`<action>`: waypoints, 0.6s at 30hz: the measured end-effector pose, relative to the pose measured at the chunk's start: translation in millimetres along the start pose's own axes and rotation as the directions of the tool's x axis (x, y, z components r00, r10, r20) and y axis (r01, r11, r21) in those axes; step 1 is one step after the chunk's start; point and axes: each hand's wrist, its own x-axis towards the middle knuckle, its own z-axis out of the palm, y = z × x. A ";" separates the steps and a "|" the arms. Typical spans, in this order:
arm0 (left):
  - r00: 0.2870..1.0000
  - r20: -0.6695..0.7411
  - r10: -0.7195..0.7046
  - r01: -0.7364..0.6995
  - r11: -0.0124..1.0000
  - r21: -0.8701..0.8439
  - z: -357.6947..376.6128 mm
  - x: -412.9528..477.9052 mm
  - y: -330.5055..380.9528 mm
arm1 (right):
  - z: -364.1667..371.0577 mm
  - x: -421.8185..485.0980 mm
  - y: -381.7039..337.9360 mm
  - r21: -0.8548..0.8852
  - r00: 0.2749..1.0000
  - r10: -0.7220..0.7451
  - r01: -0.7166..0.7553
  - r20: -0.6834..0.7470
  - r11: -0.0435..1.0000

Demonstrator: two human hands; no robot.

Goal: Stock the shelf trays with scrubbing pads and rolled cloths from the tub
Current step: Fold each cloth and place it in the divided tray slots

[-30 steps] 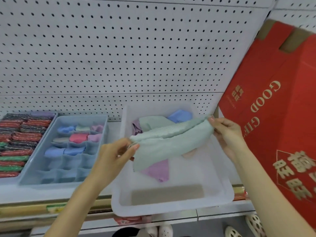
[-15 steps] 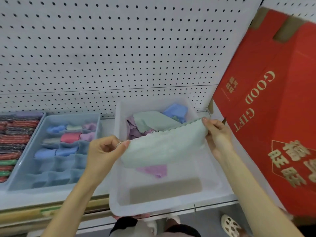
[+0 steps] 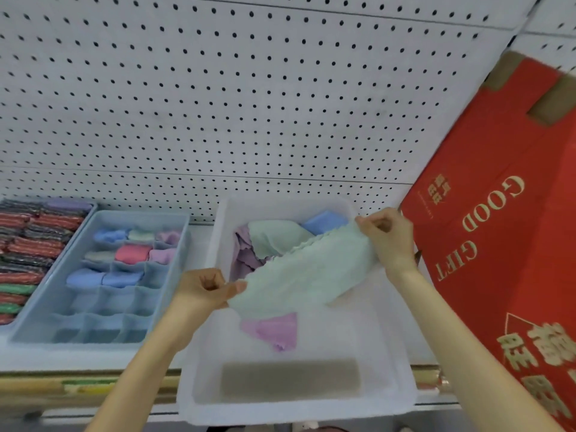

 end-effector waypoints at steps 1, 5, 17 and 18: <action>0.998 -0.004 -0.056 0.056 0.998 0.019 5.5 -1.8 -2.8 | 5.3 6.1 5.8 -0.081 0.998 -0.019 0.024 0.056 0.996; 0.975 -0.032 -0.222 0.224 0.964 0.146 28.7 -11.5 -22.7 | 32.2 32.6 36.4 -0.291 0.964 -0.004 0.085 0.267 0.953; 0.974 -0.180 -0.138 0.224 0.463 0.858 71.2 32.1 -64.4 | 96.1 74.7 91.8 -0.453 0.782 0.169 0.158 0.600 0.878; 0.985 -0.152 -0.082 0.171 0.361 0.917 74.1 37.1 -63.6 | 95.2 75.7 91.6 -0.439 0.777 0.191 0.120 0.600 0.890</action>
